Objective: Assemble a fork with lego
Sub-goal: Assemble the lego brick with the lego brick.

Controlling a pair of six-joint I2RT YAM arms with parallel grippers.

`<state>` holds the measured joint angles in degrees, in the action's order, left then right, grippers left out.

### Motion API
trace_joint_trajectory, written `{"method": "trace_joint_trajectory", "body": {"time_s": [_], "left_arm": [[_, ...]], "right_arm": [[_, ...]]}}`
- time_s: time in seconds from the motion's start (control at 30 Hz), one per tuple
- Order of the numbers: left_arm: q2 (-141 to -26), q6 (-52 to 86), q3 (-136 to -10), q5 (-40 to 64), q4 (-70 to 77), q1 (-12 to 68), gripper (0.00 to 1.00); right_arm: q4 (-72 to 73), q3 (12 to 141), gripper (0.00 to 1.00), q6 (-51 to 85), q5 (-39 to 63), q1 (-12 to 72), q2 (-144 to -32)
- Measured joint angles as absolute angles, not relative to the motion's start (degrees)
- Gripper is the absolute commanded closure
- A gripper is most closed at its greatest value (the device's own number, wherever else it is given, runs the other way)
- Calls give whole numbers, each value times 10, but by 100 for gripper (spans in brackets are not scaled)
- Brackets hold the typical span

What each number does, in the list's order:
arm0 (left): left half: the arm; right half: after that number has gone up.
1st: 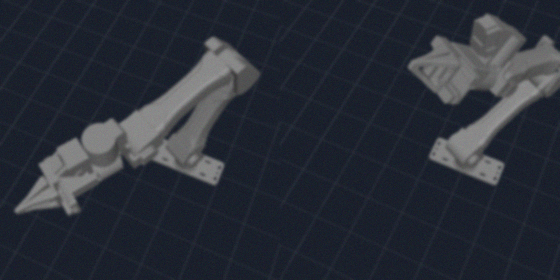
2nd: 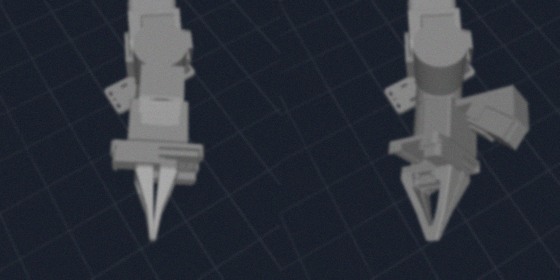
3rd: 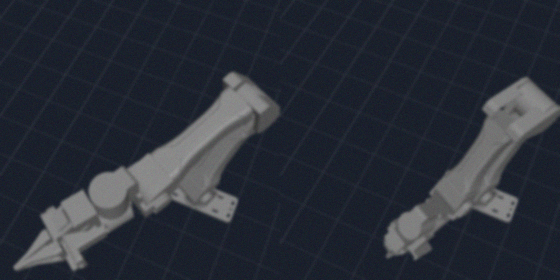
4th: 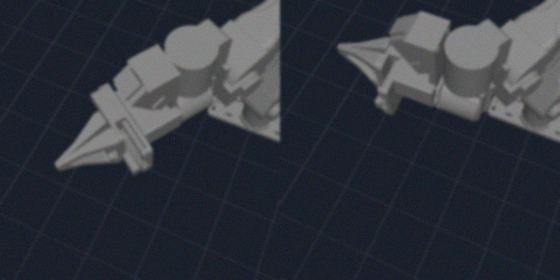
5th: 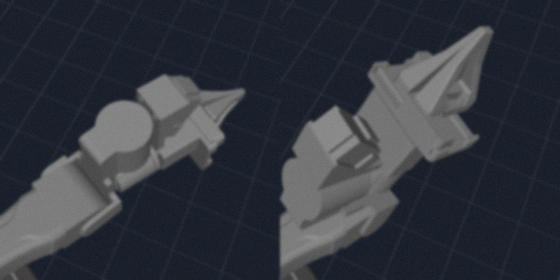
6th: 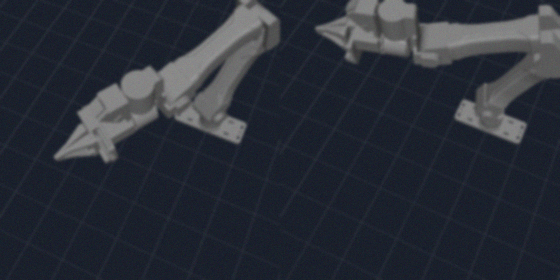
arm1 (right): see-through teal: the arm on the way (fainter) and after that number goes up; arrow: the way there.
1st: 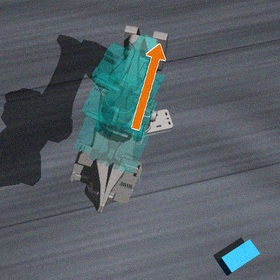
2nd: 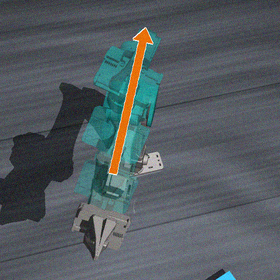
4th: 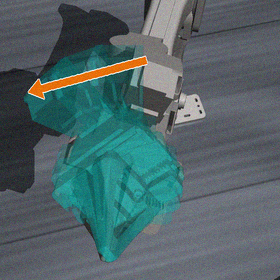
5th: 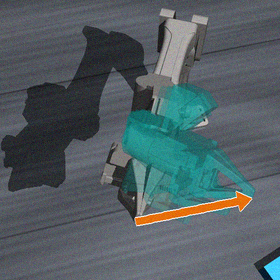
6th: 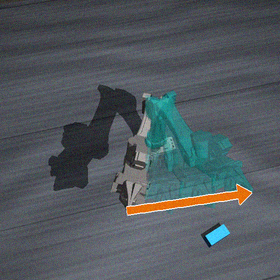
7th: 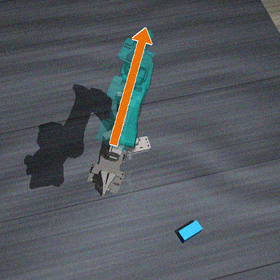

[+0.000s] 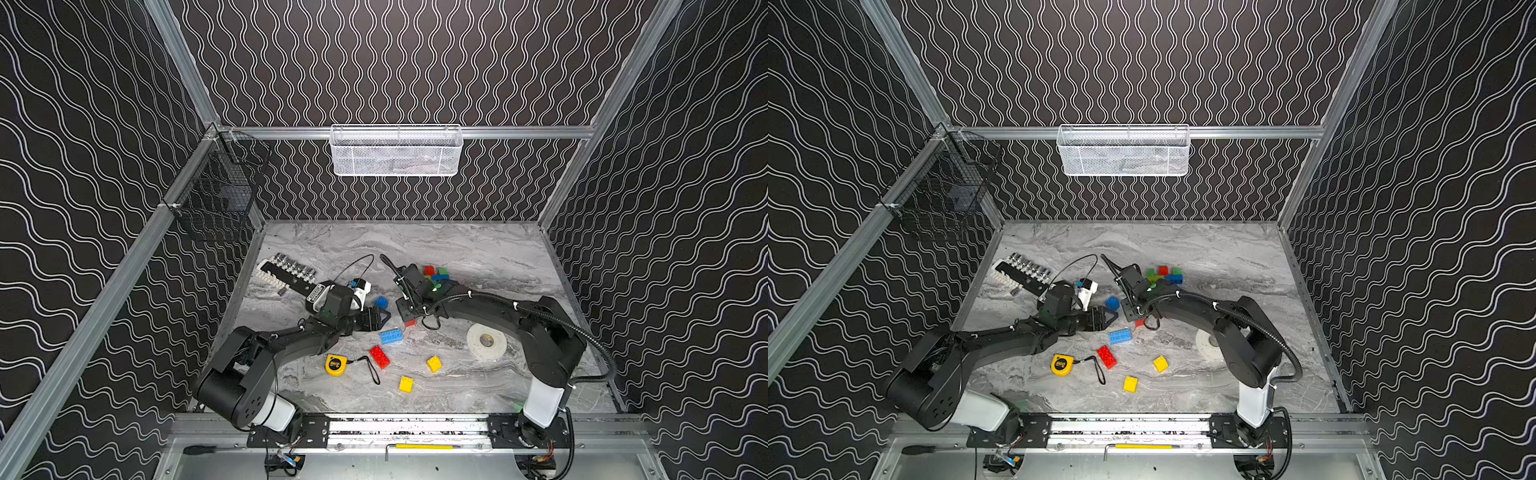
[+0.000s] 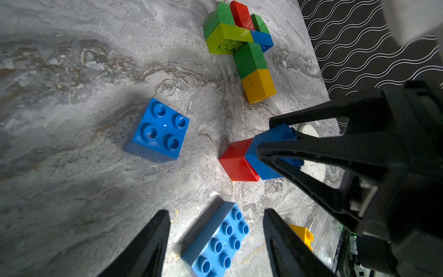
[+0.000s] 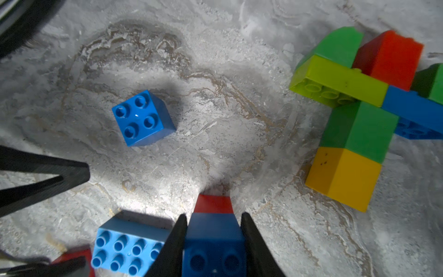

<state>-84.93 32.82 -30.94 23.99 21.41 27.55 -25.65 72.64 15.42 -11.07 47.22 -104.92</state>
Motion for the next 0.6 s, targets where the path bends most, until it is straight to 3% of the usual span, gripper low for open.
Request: {"method": "trace_joint_trajectory", "body": {"time_s": [0.6], "left_arm": [[-850, 328, -310, 237, 214, 278, 34]], "right_arm": [[-154, 622, 100, 181, -178, 511, -1000]]}}
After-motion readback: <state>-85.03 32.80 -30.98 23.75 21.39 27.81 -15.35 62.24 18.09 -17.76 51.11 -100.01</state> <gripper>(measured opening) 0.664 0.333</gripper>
